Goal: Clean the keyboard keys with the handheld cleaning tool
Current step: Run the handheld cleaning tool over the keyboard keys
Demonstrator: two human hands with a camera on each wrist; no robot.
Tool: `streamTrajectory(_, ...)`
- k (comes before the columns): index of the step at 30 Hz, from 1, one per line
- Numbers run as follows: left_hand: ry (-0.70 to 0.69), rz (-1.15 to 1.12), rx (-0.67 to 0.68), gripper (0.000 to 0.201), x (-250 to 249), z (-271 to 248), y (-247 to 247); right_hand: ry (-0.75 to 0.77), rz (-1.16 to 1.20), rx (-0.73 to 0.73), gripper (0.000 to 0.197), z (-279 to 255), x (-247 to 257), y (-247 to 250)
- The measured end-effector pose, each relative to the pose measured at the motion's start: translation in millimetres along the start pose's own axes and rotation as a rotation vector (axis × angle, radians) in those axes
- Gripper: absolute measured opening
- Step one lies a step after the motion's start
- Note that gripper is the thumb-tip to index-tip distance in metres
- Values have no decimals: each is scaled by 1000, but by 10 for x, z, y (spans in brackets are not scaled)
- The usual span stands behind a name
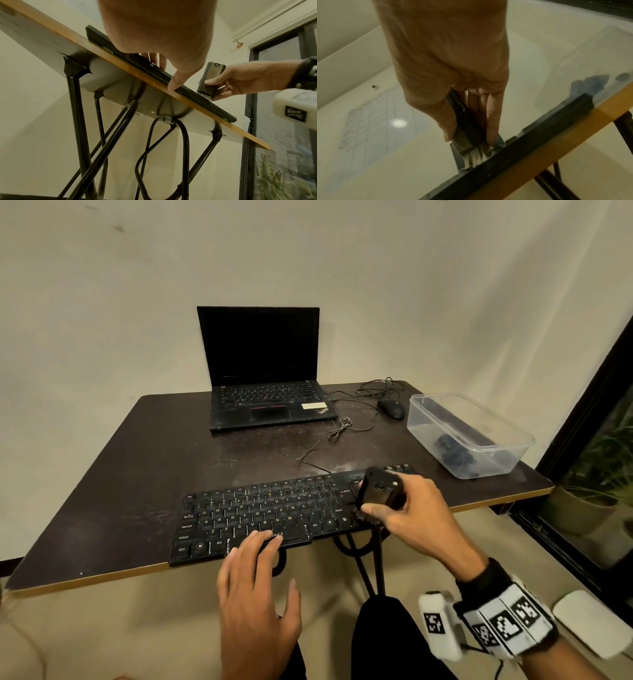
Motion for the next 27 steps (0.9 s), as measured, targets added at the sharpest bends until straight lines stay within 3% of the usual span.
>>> streamTrajectory(2, -1, -9, 9, 62, -16, 2, -1, -8, 26, -16, 22, -18, -22, 27)
streamTrajectory(5, 17, -12, 26, 62, -12, 1, 4, 63, 44, 96, 26, -78, 41, -102)
streamTrajectory(10, 26, -10, 48, 62, -41, 14, 46, -51, 74, -19, 22, -59, -145, 59)
streamTrajectory(14, 44, 12, 59, 66, -40, 7, 44, 5, 137, 165, 26, -172, -33, -115)
streamTrajectory(19, 34, 0, 49, 62, -46, 16, 57, -21, 100, -32, 19, -218, -94, -27)
streamTrajectory(23, 42, 4, 44, 62, -45, 11, 58, 62, 202, 59, 28, -283, 131, -273)
streamTrajectory(27, 31, 6, 45, 63, -44, 23, 69, 119, 89, 66, 29, -223, 234, -364)
Point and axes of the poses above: each hand's wrist, its own z-axis towards the middle knuckle, its own y-axis out of the back of the hand, x = y × z, the point moved 6 cm from there along z, towards the middle knuckle, and after that the axes turned 2 degrees about -y, right-handed, at the moved point
